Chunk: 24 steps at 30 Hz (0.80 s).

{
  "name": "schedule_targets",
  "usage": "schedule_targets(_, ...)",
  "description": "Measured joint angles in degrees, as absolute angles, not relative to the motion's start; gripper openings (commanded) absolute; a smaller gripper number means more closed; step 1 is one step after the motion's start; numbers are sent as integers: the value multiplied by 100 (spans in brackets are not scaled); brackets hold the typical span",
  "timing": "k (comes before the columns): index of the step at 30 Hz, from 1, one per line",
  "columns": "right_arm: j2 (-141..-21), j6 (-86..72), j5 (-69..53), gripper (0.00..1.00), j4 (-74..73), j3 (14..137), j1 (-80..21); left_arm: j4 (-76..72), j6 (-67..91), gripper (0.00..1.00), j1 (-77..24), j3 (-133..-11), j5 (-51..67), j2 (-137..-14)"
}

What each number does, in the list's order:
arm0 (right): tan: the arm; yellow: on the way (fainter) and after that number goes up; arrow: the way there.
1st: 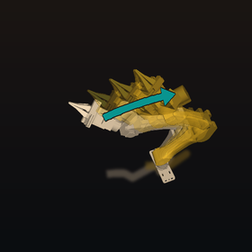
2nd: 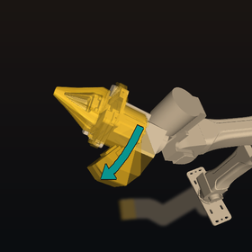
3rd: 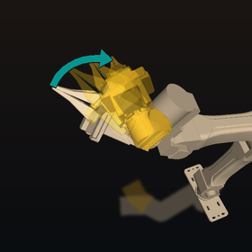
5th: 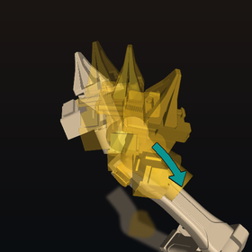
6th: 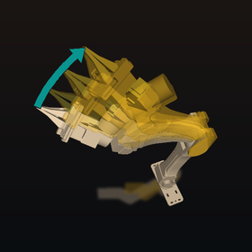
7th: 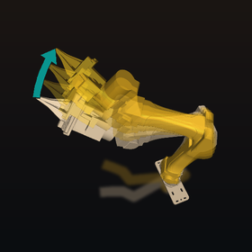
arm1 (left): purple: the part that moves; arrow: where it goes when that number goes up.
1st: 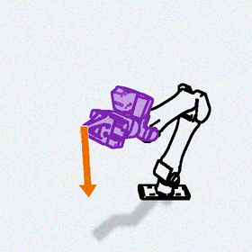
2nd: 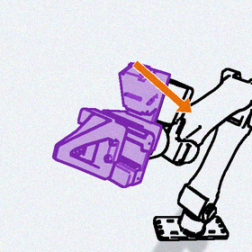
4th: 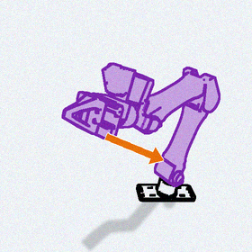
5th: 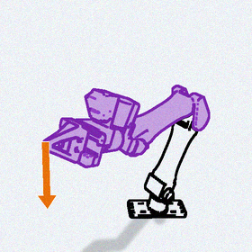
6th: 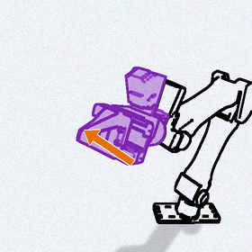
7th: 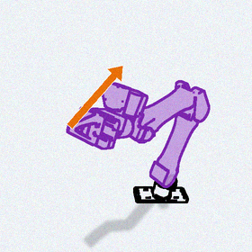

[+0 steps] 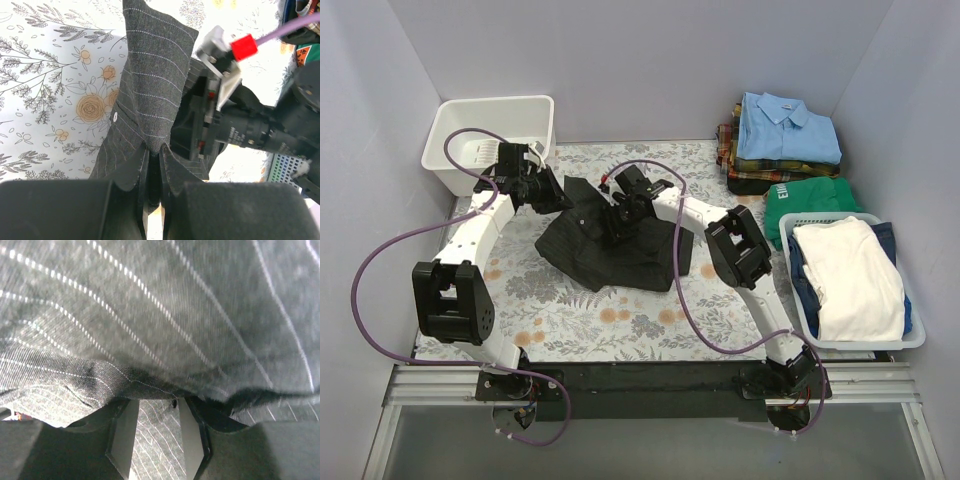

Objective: Fold and stack the long sleeve shirts
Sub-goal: Fold the shirt

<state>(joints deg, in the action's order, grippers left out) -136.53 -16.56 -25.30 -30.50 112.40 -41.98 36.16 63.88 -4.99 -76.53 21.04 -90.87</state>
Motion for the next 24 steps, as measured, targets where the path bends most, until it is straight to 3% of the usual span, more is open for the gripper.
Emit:
schedule_targets(11, -12011, -1684, -1820, 51, -2808, 10049, -4023, 3774, 6344, 0, -506, -7773, 1955, -9087)
schedule_targets(18, -10643, -1835, -1031, 50, -2904, 8818, -3197, 3785, 6320, 0, -513, -7773, 1883, -9089)
schedule_targets(24, -10516, -1815, -576, 45, -3183, 8079, -2762, 3789, 6320, 0, -539, -7773, 1831, -9087)
